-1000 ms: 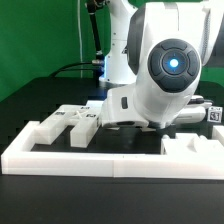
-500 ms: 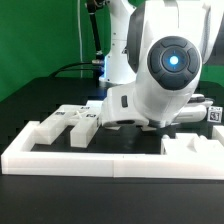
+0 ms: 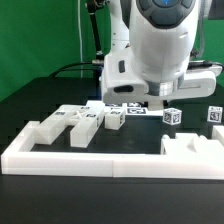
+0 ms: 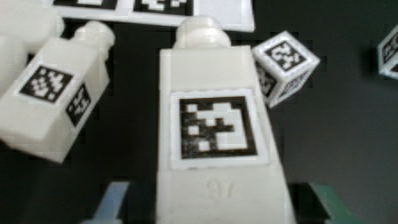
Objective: Assemble chair
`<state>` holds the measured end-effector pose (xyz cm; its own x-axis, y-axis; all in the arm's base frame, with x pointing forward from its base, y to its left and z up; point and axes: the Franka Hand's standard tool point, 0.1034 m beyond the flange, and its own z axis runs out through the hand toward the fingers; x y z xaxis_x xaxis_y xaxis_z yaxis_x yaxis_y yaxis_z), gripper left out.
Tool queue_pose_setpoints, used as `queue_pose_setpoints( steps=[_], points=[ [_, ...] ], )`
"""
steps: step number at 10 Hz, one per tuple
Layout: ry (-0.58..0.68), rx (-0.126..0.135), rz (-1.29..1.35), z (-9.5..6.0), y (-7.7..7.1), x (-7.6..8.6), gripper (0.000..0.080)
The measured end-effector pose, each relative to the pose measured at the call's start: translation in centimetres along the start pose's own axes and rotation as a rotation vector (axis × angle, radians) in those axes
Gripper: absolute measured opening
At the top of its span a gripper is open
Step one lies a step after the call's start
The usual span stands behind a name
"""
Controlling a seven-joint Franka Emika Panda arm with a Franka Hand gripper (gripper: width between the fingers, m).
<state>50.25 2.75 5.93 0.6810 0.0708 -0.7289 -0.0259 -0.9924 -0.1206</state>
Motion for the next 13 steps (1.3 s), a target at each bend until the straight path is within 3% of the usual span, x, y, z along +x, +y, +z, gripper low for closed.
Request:
queue_pose_setpoints(
  steps=[2, 3, 7, 9, 12, 13],
  points=[
    [0.041, -0.003, 0.0, -0.3, 0.1, 0.6, 0.0291],
    [0.133, -0.009, -0.002, -1.1, 0.1, 1.2, 0.0291],
    [0.347, -0.022, -0.011, -7.2, -1.0, 0.0, 0.0291],
    [0.452, -0.032, -0.008, -6.8, -0.8, 0.1, 0.0291],
    [0.669, -0.052, -0.002, -7.4, -0.4, 0.7, 0.0291],
    [0.744, -0.056, -0.001, -8.6, -0.9, 1.3, 0.0291]
  ],
)
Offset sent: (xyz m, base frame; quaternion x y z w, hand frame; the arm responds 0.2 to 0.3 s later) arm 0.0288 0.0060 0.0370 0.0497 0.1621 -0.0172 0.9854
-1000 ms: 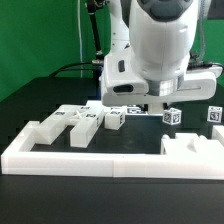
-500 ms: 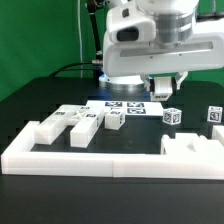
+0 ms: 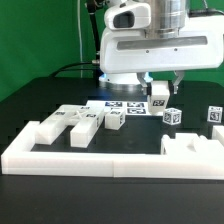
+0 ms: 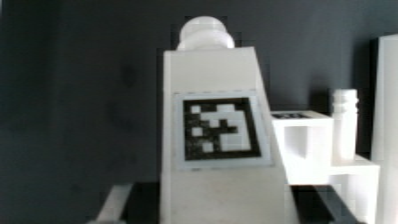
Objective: Assemble chair
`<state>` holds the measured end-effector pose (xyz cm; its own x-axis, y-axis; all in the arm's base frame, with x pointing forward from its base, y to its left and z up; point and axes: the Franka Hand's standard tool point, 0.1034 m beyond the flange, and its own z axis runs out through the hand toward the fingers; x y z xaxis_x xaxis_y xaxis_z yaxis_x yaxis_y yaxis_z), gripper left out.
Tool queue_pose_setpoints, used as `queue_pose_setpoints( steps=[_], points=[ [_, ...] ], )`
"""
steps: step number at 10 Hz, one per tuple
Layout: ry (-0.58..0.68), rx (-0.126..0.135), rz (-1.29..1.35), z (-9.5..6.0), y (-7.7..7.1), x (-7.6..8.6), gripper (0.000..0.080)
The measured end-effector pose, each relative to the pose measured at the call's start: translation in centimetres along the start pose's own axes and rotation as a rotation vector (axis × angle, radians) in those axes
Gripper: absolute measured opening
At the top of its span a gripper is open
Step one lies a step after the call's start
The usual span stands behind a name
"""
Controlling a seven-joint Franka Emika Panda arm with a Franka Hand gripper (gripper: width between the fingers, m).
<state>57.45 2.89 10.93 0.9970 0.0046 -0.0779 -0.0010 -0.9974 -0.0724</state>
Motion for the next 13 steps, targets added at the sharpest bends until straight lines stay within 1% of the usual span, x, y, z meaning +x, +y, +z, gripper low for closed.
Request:
queue_pose_setpoints(
  steps=[2, 3, 4, 5, 6, 7, 8, 9, 10, 11, 13],
  points=[
    [0.141, -0.001, 0.034, -1.7, -2.3, 2.5, 0.0291],
    [0.227, -0.005, 0.024, -1.7, -2.7, 3.0, 0.0291],
    [0.296, -0.011, 0.022, -1.5, -2.5, 3.0, 0.0291],
    [0.332, -0.014, 0.022, -1.4, -2.4, 3.0, 0.0291],
    [0.42, -0.018, 0.018, -1.7, -2.5, 3.5, 0.0291],
    [0.497, -0.017, 0.009, -1.8, -3.0, 3.7, 0.0291],
    [0.53, -0.013, -0.002, -2.0, -3.8, 4.0, 0.0291],
    [0.528, -0.005, -0.009, -2.0, -4.7, 4.5, 0.0291],
    [0.537, 0.001, -0.023, -2.0, -6.0, 5.2, 0.0291],
    [0.541, 0.003, -0.037, -1.6, -6.8, 5.4, 0.0291],
    [0.539, 0.0, -0.044, -1.5, -6.6, 5.4, 0.0291]
  ],
)
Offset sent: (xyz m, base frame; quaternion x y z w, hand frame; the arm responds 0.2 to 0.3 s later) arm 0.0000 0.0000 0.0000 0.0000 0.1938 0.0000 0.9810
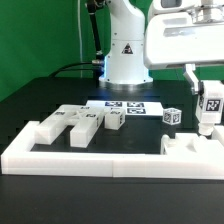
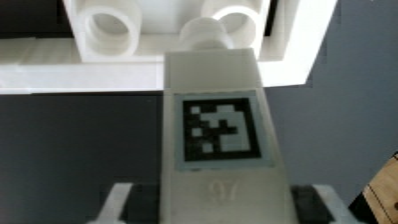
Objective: Assemble chair
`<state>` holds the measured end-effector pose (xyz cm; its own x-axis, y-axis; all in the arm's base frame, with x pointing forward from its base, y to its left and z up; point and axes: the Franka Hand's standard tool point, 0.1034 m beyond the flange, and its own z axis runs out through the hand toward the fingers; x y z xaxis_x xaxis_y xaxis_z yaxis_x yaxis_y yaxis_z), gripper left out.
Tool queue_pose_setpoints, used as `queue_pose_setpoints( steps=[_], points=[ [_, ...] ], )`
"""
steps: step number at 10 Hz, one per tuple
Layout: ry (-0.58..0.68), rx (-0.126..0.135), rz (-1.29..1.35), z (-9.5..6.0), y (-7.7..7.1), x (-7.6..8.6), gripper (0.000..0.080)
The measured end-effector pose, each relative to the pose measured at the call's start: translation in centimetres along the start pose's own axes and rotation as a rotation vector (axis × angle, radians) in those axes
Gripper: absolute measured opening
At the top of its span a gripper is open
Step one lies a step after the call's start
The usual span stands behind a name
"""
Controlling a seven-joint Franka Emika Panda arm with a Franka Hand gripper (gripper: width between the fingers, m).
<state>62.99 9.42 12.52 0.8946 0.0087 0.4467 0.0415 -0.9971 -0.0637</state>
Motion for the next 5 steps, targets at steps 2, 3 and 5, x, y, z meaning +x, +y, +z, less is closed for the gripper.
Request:
queue_pose_setpoints(
  steps=[2, 3, 5],
  points=[
    [0.015, 0.0, -0.001, 0.11, -0.05, 0.06, 0.0291],
    [0.014, 0.002, -0.003, 0.34, -0.25, 0.08, 0.0291],
    [0.1, 0.003, -0.007, 0.65, -0.43, 0.86, 0.0291]
  ],
)
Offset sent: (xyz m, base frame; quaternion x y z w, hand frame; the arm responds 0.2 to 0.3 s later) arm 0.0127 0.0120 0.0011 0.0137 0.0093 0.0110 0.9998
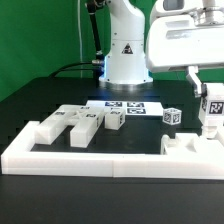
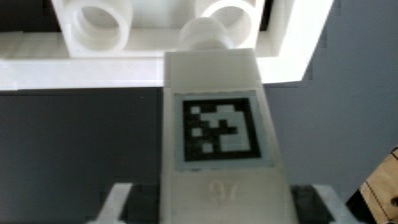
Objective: Assemble chair
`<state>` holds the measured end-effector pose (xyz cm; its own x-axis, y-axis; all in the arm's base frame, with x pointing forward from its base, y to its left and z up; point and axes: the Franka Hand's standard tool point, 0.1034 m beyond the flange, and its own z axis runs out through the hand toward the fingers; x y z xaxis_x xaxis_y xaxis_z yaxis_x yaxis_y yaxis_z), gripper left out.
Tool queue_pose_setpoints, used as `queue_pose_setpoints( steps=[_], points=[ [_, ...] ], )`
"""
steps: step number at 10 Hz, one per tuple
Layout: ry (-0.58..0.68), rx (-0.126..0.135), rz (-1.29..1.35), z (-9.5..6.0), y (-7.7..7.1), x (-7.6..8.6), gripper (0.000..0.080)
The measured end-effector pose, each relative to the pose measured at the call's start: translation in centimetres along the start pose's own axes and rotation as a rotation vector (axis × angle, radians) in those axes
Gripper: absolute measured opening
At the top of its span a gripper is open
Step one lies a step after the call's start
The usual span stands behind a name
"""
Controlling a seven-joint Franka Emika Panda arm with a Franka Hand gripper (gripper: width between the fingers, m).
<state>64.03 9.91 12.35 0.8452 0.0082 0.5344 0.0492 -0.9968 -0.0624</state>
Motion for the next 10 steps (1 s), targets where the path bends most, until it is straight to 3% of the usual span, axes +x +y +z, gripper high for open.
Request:
queue_pose_setpoints(
  steps=[8, 10],
  points=[
    [-0.038, 0.008, -0.018, 1.6, -1.2, -1.8, 0.0292],
    [-0.04, 0.013, -0.024, 2.0, -1.8, -1.5, 0.0292]
  ],
)
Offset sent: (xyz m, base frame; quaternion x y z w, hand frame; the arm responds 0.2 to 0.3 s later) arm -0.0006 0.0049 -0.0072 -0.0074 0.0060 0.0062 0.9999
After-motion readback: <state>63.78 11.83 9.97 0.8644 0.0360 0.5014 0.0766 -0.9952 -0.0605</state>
